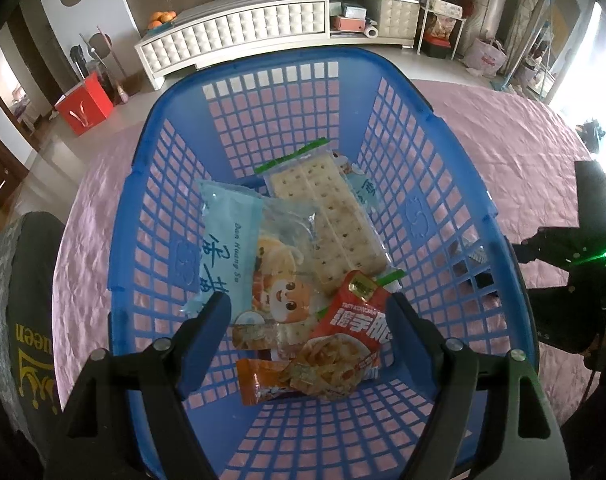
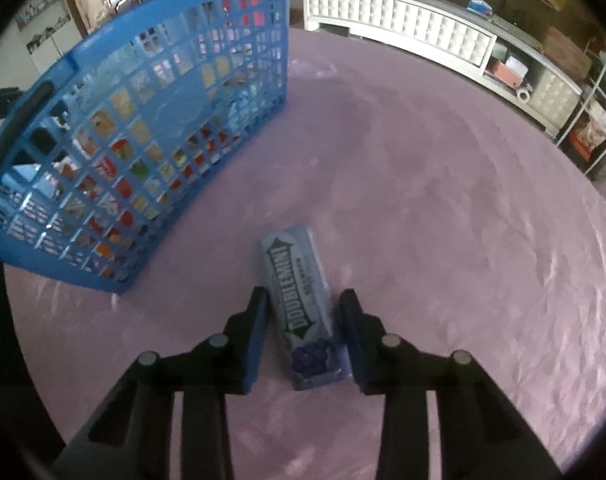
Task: Organize snacks
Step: 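Lower the right tool onto the grey Doublemint gum pack and grasp it, then carry the gum pack over the basket with the right tool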
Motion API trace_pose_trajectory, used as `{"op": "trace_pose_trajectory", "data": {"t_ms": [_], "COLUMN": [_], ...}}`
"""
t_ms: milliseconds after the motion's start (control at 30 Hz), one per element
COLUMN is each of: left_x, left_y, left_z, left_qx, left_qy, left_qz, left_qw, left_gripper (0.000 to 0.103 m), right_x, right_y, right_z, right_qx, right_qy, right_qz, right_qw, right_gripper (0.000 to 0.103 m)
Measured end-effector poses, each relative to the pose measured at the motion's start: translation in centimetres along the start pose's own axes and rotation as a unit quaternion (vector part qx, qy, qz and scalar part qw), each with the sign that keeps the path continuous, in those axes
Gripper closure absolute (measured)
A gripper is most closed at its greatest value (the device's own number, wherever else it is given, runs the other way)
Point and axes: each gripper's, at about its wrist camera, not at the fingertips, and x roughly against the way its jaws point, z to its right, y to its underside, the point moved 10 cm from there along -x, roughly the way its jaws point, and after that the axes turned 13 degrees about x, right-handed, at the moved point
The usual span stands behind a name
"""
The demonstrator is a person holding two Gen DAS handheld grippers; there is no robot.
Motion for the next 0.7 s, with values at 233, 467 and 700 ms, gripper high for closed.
{"op": "trace_pose_trajectory", "data": {"t_ms": [233, 467, 700], "left_x": [0.2, 2.7, 7.4], "left_y": [0.1, -0.1, -1.0], "left_z": [-0.1, 0.0, 0.2], "left_qx": [-0.002, 0.005, -0.016], "left_qy": [0.006, 0.038, 0.061], "left_qz": [0.003, 0.03, 0.088], "left_qw": [1.0, 0.9988, 0.9941], "left_gripper": [0.025, 0.025, 0.025], "right_x": [4.7, 11.2, 16.0], "right_y": [-0.7, -2.5, -5.2], "right_z": [-0.6, -2.9, -5.2], "right_qx": [-0.027, -0.022, -0.015], "right_qy": [0.017, 0.044, 0.052], "right_qz": [0.037, 0.088, 0.134], "right_qw": [0.999, 0.995, 0.989], "right_gripper": [0.065, 0.065, 0.065]}}
